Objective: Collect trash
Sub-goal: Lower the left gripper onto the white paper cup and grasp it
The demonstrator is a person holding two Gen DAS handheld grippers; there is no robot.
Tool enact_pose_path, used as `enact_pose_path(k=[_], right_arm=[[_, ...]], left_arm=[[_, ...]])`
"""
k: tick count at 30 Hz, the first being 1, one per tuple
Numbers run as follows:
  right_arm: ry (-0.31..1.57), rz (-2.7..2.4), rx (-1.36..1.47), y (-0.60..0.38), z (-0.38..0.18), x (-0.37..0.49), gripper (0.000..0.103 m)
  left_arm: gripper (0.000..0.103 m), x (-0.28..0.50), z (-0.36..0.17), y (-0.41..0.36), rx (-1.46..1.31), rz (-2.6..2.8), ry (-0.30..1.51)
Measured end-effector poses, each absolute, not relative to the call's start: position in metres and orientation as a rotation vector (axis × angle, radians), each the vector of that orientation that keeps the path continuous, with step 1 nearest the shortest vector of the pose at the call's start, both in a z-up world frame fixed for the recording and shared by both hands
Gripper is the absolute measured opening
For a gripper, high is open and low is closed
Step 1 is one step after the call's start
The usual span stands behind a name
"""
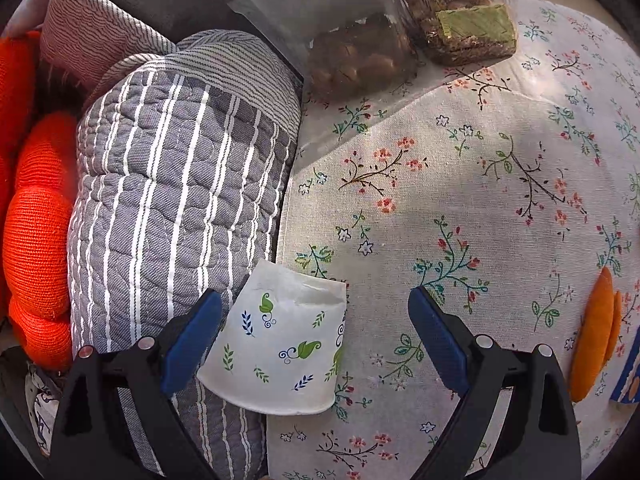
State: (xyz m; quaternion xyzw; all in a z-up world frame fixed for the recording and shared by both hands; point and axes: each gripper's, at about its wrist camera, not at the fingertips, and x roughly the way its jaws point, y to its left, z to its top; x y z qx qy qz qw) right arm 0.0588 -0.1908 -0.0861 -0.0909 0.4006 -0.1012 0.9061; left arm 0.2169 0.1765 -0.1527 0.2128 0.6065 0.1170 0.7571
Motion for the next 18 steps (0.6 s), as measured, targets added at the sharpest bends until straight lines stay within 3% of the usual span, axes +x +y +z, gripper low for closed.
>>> enact_pose_path(k=[6,8,13,18], right_arm=[[0.844,-0.209,-0.202,-0.189,-0.092,0.062,0.096],[0.844,-0.207,-0.203,-0.189,-0.092,0.063,0.096],[0.851,-0.202,-0.197,-0.19,-0.093,0.063,0.096],[0.878,-0.113,-0.197,-0.179,-0.094,0.069,0.096]], left_arm=[[0.09,0.218,-0.174,0.196,0.503,0.226,1.41],[0.067,0.216,-0.171,0.2,0.45,0.21,1.427],[0.062,0.203,-0.156,0.196,0.334,0.146,1.417],[0.062,0.185,-0.114,0.181,0.031,0.046,1.288]])
